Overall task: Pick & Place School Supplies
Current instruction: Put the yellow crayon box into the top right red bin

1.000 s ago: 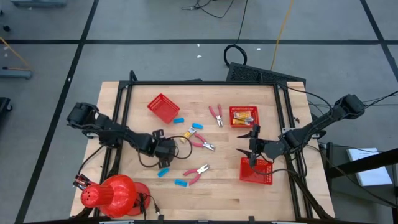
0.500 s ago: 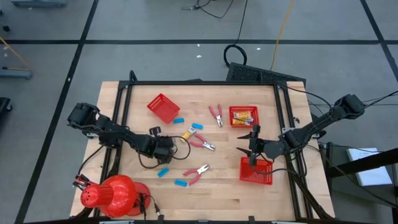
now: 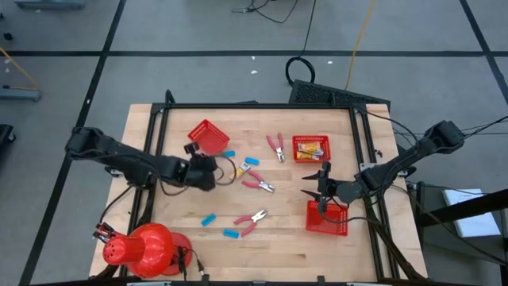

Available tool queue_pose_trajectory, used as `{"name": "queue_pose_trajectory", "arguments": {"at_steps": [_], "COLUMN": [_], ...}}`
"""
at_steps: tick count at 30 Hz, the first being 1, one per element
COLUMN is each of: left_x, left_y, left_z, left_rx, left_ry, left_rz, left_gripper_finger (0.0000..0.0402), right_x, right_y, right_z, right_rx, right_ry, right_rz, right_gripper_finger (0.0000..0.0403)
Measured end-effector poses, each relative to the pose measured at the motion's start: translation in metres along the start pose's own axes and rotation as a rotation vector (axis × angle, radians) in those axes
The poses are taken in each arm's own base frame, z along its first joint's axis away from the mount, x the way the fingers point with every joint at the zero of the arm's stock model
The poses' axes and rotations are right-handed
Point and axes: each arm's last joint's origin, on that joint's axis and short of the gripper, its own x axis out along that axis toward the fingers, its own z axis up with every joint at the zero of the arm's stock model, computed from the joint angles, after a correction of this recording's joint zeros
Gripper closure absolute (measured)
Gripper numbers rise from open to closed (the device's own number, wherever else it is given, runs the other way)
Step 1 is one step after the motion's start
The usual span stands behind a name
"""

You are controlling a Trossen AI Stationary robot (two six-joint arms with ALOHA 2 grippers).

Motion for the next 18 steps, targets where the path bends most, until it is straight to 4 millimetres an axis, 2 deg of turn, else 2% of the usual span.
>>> {"name": "queue_pose_trajectory", "arguments": {"at_steps": [9, 14, 18], "left_x": [0.025, 0.041, 0.056], "left_y": [0.046, 0.058, 0.058], "left_z": [0.019, 0.042, 0.06], "left_rx": [-0.033, -0.062, -0.08], "left_ry": [-0.035, -0.228, -0.396], "left_rz": [0.005, -0.113, -0.211], "left_gripper_finger": [0.0339, 0.0339, 0.0339], "right_x": [0.001, 0.001, 0.001], "right_y": [0.001, 0.001, -0.001], "right_z": [0.002, 0.006, 0.007], "right_rx": [-0.018, -0.077, -0.123], "right_ry": [-0.043, -0.083, -0.092], "right_rz": [0.004, -0.007, -0.077], "right_gripper_finger": [0.0211, 0.0211, 0.0211]}}
